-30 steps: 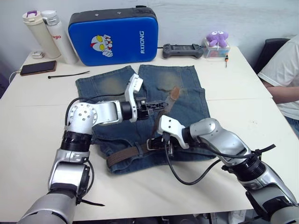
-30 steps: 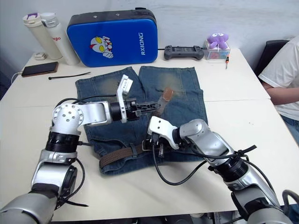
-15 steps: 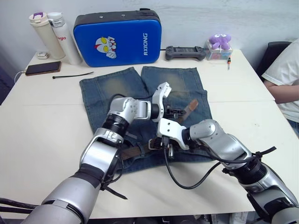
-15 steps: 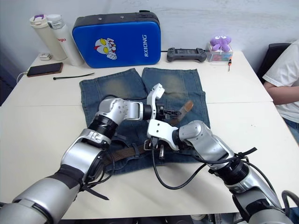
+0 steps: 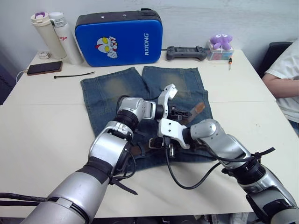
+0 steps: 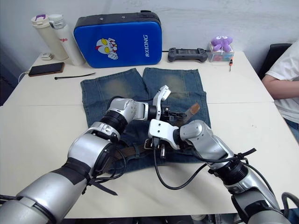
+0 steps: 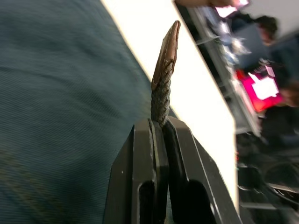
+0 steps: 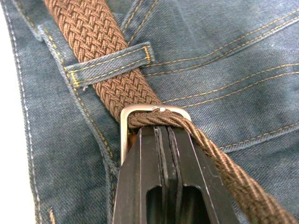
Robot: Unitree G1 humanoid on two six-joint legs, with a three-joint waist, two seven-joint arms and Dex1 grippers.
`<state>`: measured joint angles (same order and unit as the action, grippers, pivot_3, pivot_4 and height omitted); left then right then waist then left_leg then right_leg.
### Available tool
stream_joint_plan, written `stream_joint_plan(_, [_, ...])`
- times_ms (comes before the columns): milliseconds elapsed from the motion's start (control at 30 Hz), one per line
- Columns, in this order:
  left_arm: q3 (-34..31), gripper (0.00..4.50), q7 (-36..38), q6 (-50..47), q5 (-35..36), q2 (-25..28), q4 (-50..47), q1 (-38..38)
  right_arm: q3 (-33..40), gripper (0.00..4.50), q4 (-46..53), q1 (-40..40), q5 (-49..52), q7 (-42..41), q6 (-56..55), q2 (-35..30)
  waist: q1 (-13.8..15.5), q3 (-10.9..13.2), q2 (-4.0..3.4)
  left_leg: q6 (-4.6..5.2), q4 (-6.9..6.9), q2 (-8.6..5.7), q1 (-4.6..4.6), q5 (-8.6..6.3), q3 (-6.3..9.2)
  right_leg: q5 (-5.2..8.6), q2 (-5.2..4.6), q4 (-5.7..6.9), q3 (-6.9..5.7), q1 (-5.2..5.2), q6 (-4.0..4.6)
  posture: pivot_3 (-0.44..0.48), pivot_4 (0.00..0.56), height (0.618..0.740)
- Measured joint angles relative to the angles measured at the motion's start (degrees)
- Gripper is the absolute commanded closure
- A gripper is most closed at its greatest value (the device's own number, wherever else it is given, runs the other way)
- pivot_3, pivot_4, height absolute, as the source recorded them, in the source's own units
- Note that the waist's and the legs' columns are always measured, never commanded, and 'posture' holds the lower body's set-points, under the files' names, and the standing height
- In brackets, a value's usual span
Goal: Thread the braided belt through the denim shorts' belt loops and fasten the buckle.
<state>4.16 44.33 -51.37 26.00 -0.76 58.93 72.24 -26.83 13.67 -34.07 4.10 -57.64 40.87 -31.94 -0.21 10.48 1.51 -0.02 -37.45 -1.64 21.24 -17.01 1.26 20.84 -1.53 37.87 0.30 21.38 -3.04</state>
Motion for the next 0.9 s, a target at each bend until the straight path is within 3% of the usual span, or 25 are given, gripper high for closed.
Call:
stream_joint_plan(167, [0.8, 4.50, 1.5, -8.4, 0.3, 3.6, -16.1, -8.1, 4.2, 4.47, 5.3, 3.8, 3.2, 1.8, 4.6, -1.1, 0.3, 0.0, -0.04, 0.00, 0.16, 0.00, 0.16, 0.00, 0.01, 0.00, 0.00, -0.10, 0.00, 0.19, 0.00, 0.000, 0.150, 0.739])
stream_joint_plan(367, [-1.6, 4.50, -0.4, -15.4, 1.8, 5.3, -27.4, -12.3, 10.6, 4.47, 8.8, 7.7, 8.7, 5.2, 13.4, -1.1, 0.8, 0.0, -0.06, 0.10, 0.21, -0.01, 0.34, -0.05, 0.05, 0.00, -0.03, -0.35, -0.02, 0.24, -0.01, 0.000, 0.150, 0.739])
stream_joint_plan(733, [-2.1, 4.50, -2.5, -19.8, 3.7, 2.5, -34.1, -15.8, 21.5, 4.47, 11.9, 10.1, 14.8, 11.9, 26.2, -3.4, 1.7, 0.1, -0.08, 0.16, 0.19, -0.06, 0.36, -0.07, 0.05, -0.01, -0.06, -0.39, -0.02, 0.22, -0.03, 0.000, 0.150, 0.739])
stream_joint_plan(900, [-2.1, 4.50, -2.5, -19.8, 3.8, 2.8, -34.1, -15.9, 31.3, 4.47, 12.6, 10.2, 18.8, 14.8, 33.8, -2.5, 1.5, 0.1, -0.10, 0.13, 0.29, -0.04, 0.37, -0.06, 0.05, -0.01, -0.02, -0.40, 0.00, 0.28, -0.03, 0.000, 0.150, 0.739])
